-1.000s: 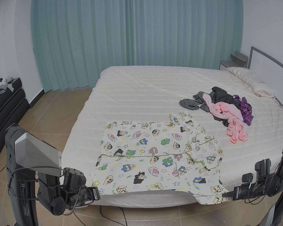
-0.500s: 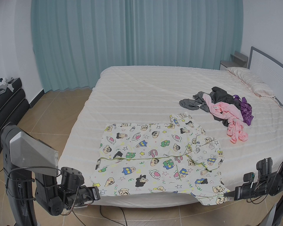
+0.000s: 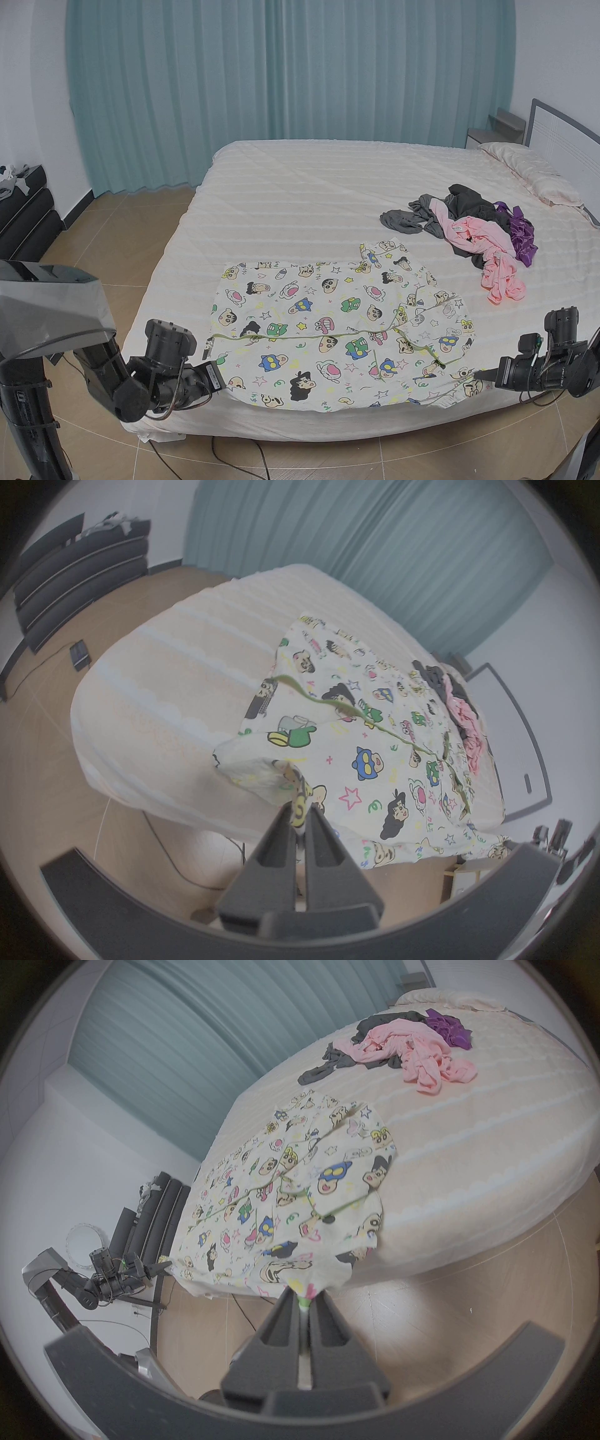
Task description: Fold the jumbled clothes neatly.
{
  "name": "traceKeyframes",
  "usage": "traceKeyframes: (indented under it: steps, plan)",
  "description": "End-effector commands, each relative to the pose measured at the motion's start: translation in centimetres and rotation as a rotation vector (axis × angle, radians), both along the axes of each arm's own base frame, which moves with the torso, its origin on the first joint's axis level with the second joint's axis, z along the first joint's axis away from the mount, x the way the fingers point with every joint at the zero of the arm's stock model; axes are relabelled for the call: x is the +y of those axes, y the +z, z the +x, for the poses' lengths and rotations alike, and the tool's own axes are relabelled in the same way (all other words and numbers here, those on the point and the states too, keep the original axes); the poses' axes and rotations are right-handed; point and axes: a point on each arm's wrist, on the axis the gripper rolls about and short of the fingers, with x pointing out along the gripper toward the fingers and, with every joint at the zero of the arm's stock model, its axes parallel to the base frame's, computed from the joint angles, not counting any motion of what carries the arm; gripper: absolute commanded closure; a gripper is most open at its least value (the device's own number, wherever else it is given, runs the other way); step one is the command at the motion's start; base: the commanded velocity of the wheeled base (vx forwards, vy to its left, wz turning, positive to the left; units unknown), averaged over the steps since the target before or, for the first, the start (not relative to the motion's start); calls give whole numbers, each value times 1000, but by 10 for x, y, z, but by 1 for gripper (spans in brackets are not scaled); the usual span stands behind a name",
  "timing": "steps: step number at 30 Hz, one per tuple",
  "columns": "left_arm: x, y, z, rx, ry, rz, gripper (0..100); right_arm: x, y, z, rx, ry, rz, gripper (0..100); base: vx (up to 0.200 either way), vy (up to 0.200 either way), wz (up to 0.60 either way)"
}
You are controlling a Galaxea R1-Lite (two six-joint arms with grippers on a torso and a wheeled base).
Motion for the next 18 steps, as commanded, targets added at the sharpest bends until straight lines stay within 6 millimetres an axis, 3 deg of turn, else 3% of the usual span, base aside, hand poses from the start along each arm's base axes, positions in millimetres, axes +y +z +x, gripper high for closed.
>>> traceKeyframes:
  steps: [1, 9, 18]
  plan:
    - [-13, 46, 43, -40, 112, -128, 100, 2, 1, 35, -29, -71, 6, 100, 0, 0, 0]
    - [-4, 63, 68, 13, 174, -247, 100, -1, -10, 62, -27, -120, -28, 100, 0, 0, 0]
    - [22, 60, 87, 33, 248, -288, 100, -2, -11, 88, -59, -164, -19, 100, 0, 0, 0]
